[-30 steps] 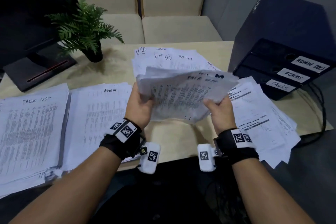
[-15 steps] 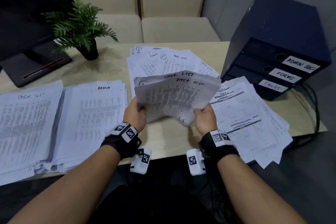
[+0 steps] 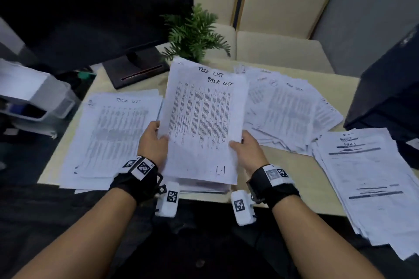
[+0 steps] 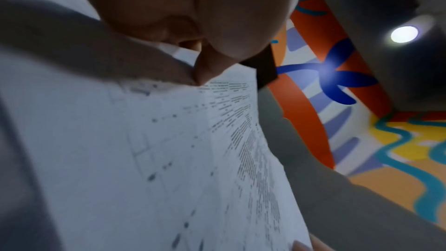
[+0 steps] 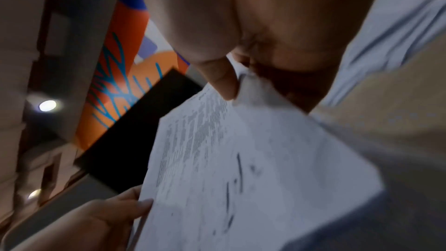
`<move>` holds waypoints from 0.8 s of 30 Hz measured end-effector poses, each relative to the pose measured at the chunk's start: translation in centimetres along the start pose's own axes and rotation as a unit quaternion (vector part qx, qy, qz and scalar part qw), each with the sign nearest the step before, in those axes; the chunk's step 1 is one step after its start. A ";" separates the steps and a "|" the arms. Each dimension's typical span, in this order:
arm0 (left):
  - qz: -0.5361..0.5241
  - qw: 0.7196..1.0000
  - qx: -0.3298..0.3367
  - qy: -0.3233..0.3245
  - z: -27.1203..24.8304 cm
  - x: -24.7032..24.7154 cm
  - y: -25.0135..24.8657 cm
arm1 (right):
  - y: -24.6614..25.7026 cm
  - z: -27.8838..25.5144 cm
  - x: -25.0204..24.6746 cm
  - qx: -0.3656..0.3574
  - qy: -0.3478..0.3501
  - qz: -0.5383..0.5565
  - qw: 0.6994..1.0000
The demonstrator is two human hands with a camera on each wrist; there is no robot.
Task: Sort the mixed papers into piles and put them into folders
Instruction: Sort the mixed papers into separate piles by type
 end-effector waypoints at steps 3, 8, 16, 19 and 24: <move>0.017 0.998 -0.045 -0.042 2.1 -7.1 4.8 | 1.5 0.0 8.6 -0.003 0.052 -0.070 0.996; 0.072 0.989 -0.080 -0.099 4.6 -16.3 9.4 | 4.1 0.3 19.2 -0.011 0.116 -0.157 0.981; 0.230 0.967 -0.089 -0.067 6.5 -19.4 9.7 | 4.6 0.8 24.2 0.006 0.106 -0.219 0.970; 0.214 0.976 -0.021 -0.032 6.0 -16.1 6.7 | 4.8 1.2 21.6 0.014 0.071 -0.182 0.981; 0.136 0.984 0.084 0.075 4.4 -7.2 -0.4 | 5.1 1.5 14.1 0.011 0.018 -0.153 0.988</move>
Point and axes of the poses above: each hand's wrist, its own z-axis towards the middle knuckle, its own x-axis out of the palm, y = z × x, the point moved 10 cm from there along z, towards the middle knuckle, and after that the axes turned 1 degree about -y, right-handed, at the moved point
